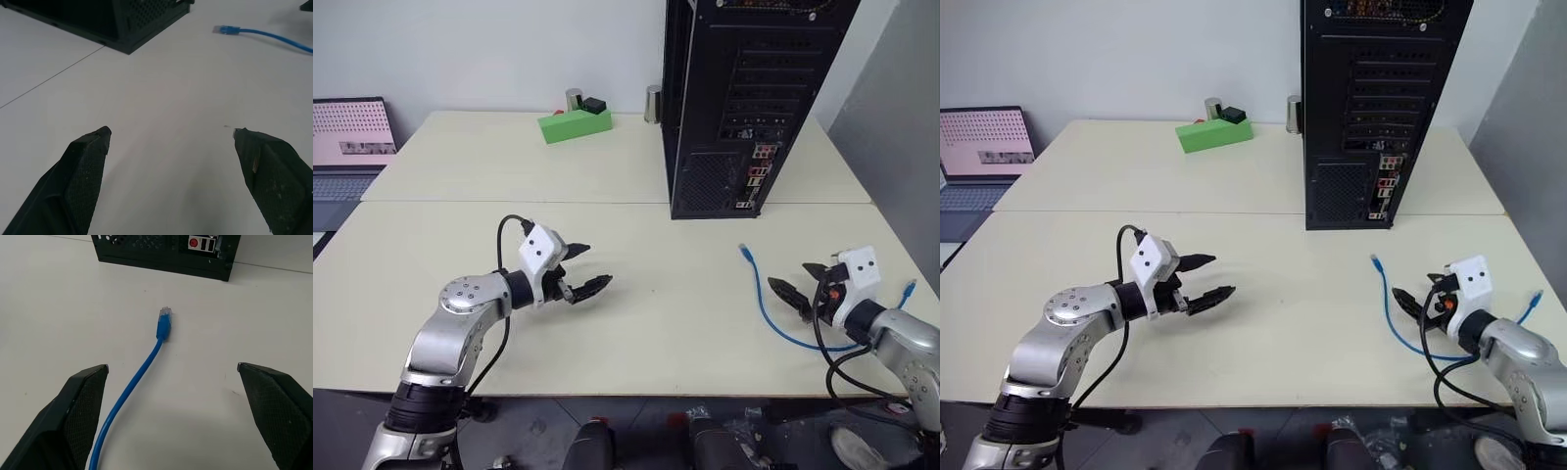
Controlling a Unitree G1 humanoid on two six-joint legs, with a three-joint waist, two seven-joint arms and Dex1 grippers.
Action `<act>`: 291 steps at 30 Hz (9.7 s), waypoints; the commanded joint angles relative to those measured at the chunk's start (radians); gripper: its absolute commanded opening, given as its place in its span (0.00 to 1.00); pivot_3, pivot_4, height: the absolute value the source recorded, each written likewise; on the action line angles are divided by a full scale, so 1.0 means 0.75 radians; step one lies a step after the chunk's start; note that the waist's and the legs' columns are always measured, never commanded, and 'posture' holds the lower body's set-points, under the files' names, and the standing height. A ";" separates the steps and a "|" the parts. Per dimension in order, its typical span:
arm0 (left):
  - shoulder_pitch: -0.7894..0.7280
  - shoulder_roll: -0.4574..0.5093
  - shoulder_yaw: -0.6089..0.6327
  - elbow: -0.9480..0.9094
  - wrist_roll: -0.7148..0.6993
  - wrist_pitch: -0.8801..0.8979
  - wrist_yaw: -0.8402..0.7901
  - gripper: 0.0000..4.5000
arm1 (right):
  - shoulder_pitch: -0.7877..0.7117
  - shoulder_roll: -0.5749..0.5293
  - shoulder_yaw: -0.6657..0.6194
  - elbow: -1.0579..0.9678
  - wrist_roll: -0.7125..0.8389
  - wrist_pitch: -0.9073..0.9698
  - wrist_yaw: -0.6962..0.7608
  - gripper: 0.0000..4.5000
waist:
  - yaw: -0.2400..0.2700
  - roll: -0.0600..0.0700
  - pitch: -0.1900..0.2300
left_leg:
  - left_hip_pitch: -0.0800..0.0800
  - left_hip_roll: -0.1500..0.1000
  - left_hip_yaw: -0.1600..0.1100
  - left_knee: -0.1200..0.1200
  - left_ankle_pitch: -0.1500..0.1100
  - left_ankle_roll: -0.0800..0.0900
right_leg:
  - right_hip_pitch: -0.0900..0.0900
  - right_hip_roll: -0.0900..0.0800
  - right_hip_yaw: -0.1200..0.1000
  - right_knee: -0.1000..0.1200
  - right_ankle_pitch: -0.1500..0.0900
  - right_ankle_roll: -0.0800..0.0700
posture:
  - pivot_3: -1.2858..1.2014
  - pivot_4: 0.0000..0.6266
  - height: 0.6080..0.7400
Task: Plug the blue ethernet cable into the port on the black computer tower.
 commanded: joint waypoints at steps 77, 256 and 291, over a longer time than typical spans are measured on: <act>-0.370 -0.068 -0.419 0.370 0.242 -0.429 -0.392 0.95 | -0.536 0.063 0.739 -0.090 -0.392 -0.070 0.555 0.00 | -0.001 -0.001 0.001 | -0.002 0.000 -0.003 0.000 0.000 0.000 | -0.002 0.001 -0.004 0.000 0.000 0.000 | 0.52 0.24 1.00; -0.580 -0.685 -0.341 0.541 0.458 -0.289 0.652 0.89 | -0.839 0.583 0.096 0.363 -0.400 -0.081 -0.637 0.00 | 0.000 -0.002 0.001 | -0.007 -0.001 -0.004 0.000 0.000 0.000 | -0.007 0.001 -0.004 0.001 0.000 -0.001 | 0.52 0.24 1.00; -0.563 -0.686 -0.341 0.530 0.487 -0.292 0.640 0.89 | -0.876 0.571 0.091 0.458 -0.431 -0.146 -0.625 0.00 | 0.000 -0.002 0.001 | -0.008 -0.001 -0.004 0.000 0.000 0.000 | -0.008 0.001 -0.004 0.001 0.000 -0.001 | 0.52 0.24 1.00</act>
